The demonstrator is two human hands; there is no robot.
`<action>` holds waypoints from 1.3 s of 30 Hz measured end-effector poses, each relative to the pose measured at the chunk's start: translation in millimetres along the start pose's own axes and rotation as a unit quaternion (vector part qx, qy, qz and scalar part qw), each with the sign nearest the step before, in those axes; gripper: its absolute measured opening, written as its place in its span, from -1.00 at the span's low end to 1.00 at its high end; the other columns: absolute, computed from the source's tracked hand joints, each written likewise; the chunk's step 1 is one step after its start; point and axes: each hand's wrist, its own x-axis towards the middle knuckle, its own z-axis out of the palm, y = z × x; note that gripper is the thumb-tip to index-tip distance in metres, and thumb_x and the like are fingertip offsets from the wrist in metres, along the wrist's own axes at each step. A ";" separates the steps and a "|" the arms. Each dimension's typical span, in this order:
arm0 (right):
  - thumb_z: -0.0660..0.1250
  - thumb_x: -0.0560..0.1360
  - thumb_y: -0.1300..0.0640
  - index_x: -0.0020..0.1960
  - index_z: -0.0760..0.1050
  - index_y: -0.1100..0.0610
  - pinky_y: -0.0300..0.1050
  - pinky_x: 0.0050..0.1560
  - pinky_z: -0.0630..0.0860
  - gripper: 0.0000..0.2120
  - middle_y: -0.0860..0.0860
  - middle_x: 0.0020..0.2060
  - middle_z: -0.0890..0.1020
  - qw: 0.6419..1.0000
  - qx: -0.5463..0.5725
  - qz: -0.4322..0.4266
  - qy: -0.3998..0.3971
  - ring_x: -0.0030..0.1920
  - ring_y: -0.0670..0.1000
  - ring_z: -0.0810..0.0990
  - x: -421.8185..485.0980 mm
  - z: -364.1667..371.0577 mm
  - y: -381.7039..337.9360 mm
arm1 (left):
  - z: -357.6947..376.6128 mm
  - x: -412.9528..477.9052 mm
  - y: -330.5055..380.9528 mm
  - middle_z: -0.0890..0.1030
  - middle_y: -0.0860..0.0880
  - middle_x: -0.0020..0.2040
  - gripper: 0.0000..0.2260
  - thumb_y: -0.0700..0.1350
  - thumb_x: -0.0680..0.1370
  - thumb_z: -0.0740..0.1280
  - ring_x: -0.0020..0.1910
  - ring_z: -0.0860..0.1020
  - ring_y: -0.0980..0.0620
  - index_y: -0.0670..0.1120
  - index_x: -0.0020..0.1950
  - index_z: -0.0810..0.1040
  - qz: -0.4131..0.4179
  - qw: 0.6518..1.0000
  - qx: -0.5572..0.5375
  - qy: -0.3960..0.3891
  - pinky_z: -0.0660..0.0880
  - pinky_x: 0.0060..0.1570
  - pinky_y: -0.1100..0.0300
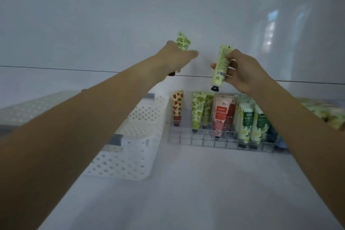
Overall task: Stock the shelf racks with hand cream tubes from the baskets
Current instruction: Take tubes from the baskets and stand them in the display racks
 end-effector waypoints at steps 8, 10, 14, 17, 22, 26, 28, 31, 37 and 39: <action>0.43 0.43 0.11 0.17 0.28 0.08 -0.17 -0.25 0.60 -0.57 0.10 -0.11 0.59 0.977 -0.197 -0.080 -0.034 -0.23 -0.02 0.60 2.4 -3.3 13.9 | 73.3 -27.9 2.0 0.49 -0.16 0.21 -0.68 -0.16 0.63 0.04 0.05 0.50 -0.05 -0.20 0.37 0.29 -0.111 0.977 -0.148 0.102 0.38 -0.10 0.14; 0.46 0.40 0.04 0.14 0.30 0.04 -0.21 -0.32 0.60 -0.57 0.04 -0.20 0.56 0.942 -0.308 -0.127 -0.046 -0.27 -0.04 0.59 1.0 -3.1 16.9 | 91.9 -38.8 -13.6 0.50 -0.17 0.18 -0.69 -0.11 0.63 0.04 0.08 0.50 -0.10 -0.15 0.34 0.32 -0.099 0.977 -0.138 0.132 0.42 0.00 0.09; 0.46 0.34 -0.13 0.00 0.30 0.06 -0.11 -0.33 0.49 -0.55 -0.04 -0.27 0.47 0.860 -0.477 -0.178 -0.043 -0.29 -0.02 0.49 3.1 -4.1 26.9 | 107.9 -49.8 -49.3 0.50 -0.01 -0.12 -0.85 -0.14 0.63 0.07 -0.21 0.47 0.09 -0.08 0.13 0.38 -0.053 0.973 -0.153 0.165 0.43 -0.23 0.22; 0.40 0.34 -0.24 -0.02 0.33 0.06 -0.11 -0.29 0.33 -0.55 -0.03 -0.22 0.47 0.796 -0.576 -0.185 -0.029 -0.19 0.01 0.43 7.7 -9.1 37.0 | 107.0 -50.5 -70.0 0.46 0.09 -0.23 -0.92 -0.16 0.62 0.11 -0.29 0.42 0.22 -0.03 0.03 0.38 -0.017 0.978 -0.129 0.161 0.40 -0.38 0.41; 0.35 0.38 -0.26 -0.06 0.37 0.05 -0.11 -0.22 0.31 -0.59 -0.04 -0.19 0.46 0.771 -0.602 -0.206 0.008 -0.14 0.02 0.42 11.5 -16.1 39.2 | 99.2 -47.8 -89.6 0.47 0.06 -0.16 -0.92 -0.17 0.62 0.11 -0.23 0.42 0.20 -0.04 0.04 0.38 0.007 0.980 -0.121 0.157 0.37 -0.25 0.34; 0.32 0.41 -0.24 -0.09 0.41 0.08 -0.11 -0.22 0.31 -0.62 0.00 -0.19 0.48 0.752 -0.622 -0.217 0.020 -0.15 0.04 0.43 13.2 -17.1 42.1 | 97.7 -47.1 -93.6 0.48 0.08 -0.18 -0.93 -0.16 0.62 0.13 -0.20 0.45 0.14 -0.04 0.04 0.39 -0.002 0.977 -0.139 0.160 0.40 -0.18 0.23; 0.27 0.44 -0.26 -0.09 0.44 0.10 -0.13 -0.25 0.26 -0.60 0.04 -0.17 0.55 0.713 -0.666 -0.219 0.033 -0.15 0.08 0.48 12.4 -15.8 46.1 | 97.1 -47.3 -92.9 0.51 0.06 -0.15 -0.92 -0.16 0.62 0.13 -0.15 0.47 0.10 -0.05 0.04 0.40 -0.004 0.976 -0.152 0.157 0.45 -0.08 0.16; 0.25 0.46 -0.24 0.07 0.52 0.13 -0.14 -0.22 0.29 -0.55 0.10 -0.08 0.62 0.693 -0.694 -0.194 0.019 -0.07 0.14 0.56 11.3 -14.0 50.3 | 95.9 -47.9 -91.7 0.54 0.00 -0.08 -0.91 -0.18 0.62 0.13 -0.10 0.49 0.07 -0.06 0.05 0.41 -0.007 0.972 -0.176 0.153 0.45 -0.01 0.09; 0.30 0.44 -0.22 -0.02 0.54 0.13 -0.14 -0.24 0.26 -0.59 -0.01 -0.24 0.47 0.712 -0.677 -0.186 -0.010 -0.21 0.04 0.44 11.2 -14.5 44.5 | 96.9 -46.9 -94.3 0.54 -0.12 -0.01 -0.90 -0.18 0.62 0.13 -0.06 0.49 0.01 -0.10 0.07 0.42 -0.004 0.974 -0.176 0.145 0.44 -0.01 0.08; 0.32 0.45 -0.17 -0.06 0.52 0.17 -0.14 -0.22 0.27 -0.63 0.02 -0.23 0.48 0.734 -0.650 -0.198 -0.014 -0.18 0.06 0.45 10.8 -14.7 44.3 | 97.2 -46.3 -94.5 0.53 -0.15 -0.04 -0.92 -0.19 0.62 0.13 -0.11 0.47 -0.01 -0.10 0.03 0.41 0.000 0.973 -0.180 0.142 0.44 -0.05 0.07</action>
